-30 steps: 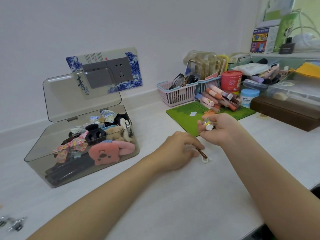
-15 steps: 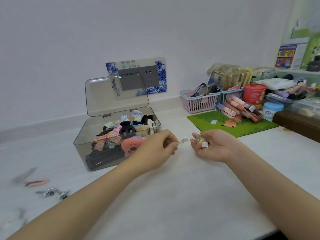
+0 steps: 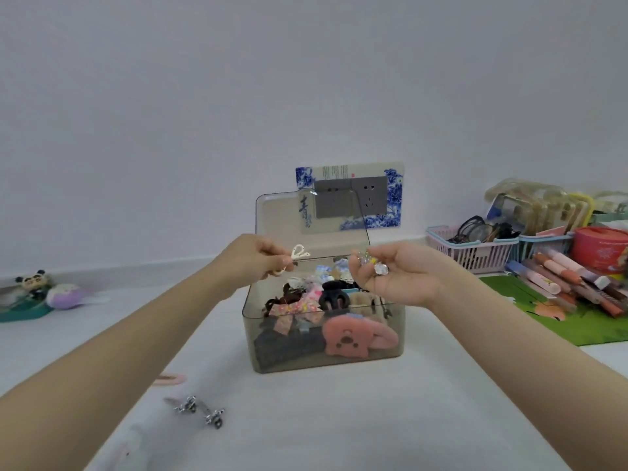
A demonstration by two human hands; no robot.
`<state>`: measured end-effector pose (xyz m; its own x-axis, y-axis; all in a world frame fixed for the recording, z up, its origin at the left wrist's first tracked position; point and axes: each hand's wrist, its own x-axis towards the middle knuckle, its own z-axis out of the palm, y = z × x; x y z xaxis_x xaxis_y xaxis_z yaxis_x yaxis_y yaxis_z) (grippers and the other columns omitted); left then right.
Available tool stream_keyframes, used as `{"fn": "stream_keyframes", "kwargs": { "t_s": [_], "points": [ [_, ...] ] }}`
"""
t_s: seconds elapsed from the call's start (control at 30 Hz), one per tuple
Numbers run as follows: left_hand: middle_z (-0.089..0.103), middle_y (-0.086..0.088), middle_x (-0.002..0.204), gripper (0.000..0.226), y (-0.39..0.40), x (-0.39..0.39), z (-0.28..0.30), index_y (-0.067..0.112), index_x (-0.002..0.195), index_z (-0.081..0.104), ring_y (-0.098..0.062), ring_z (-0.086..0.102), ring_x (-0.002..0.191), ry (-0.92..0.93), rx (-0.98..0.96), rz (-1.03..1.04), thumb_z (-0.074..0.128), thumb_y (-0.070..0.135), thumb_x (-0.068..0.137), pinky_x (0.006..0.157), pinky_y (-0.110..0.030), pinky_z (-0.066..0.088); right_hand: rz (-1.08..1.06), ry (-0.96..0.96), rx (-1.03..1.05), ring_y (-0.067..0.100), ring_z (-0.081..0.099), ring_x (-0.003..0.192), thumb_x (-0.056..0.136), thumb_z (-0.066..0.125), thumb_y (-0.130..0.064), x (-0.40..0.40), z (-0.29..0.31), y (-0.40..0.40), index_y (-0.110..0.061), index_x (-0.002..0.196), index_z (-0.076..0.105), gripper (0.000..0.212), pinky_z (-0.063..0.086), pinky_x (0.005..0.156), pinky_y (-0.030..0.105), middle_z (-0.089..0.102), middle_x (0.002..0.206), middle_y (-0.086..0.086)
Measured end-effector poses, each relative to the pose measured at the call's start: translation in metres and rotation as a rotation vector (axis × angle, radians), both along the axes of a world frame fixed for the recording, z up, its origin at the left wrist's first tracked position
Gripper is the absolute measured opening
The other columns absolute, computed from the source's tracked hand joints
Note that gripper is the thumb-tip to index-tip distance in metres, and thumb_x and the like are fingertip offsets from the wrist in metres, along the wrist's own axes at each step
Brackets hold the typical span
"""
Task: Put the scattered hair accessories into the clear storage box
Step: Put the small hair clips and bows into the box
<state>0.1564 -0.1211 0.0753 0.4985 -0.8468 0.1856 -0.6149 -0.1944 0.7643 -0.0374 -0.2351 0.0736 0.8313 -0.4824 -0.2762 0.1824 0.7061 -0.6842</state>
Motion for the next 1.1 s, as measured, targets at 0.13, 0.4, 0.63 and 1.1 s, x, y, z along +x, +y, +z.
{"fn": "stream_keyframes", "kwargs": {
  "t_s": [0.13, 0.4, 0.63, 1.1],
  "points": [
    [0.065, -0.005, 0.070, 0.005, -0.018, 0.026, -0.009, 0.008, 0.084, 0.071, -0.013, 0.055, 0.064, -0.077, 0.119, 0.000, 0.067, 0.012, 0.083, 0.062, -0.021, 0.044, 0.008, 0.225, -0.312, 0.015, 0.050, 0.067, 0.094, 0.040, 0.000, 0.040, -0.003, -0.022, 0.004, 0.099, 0.050, 0.012, 0.043, 0.041, 0.013, 0.049, 0.087, 0.018],
    [0.061, 0.007, 0.062, 0.015, -0.055, 0.038, -0.022, 0.010, 0.096, 0.073, -0.003, 0.055, 0.058, -0.227, 0.220, -0.076, 0.070, 0.012, 0.081, 0.053, -0.012, 0.041, 0.335, 1.081, -1.515, 0.022, 0.052, 0.059, 0.087, 0.053, -0.012, 0.074, -0.017, -0.051, -0.009, 0.078, 0.050, 0.011, 0.042, 0.057, 0.025, 0.058, 0.073, 0.013],
    [0.069, -0.004, 0.069, 0.013, -0.070, 0.044, -0.031, 0.010, 0.087, 0.076, -0.012, 0.060, 0.064, -0.188, 0.187, -0.090, 0.076, 0.013, 0.074, 0.064, -0.022, 0.048, 0.404, 1.036, -1.610, 0.014, 0.056, 0.068, 0.091, 0.048, -0.012, 0.079, -0.017, -0.051, -0.014, 0.103, 0.063, 0.019, 0.053, 0.056, 0.025, 0.058, 0.081, 0.000],
    [0.067, 0.004, 0.065, 0.014, -0.078, 0.035, -0.039, 0.014, 0.079, 0.077, -0.008, 0.057, 0.064, -0.261, 0.217, -0.081, 0.081, 0.023, 0.069, 0.062, -0.025, 0.045, 0.156, 0.848, -1.808, 0.018, 0.061, 0.107, 0.091, 0.047, -0.012, 0.089, -0.029, -0.050, -0.026, 0.112, 0.067, 0.032, 0.049, 0.092, 0.032, 0.064, 0.125, 0.000]
  ]
}}
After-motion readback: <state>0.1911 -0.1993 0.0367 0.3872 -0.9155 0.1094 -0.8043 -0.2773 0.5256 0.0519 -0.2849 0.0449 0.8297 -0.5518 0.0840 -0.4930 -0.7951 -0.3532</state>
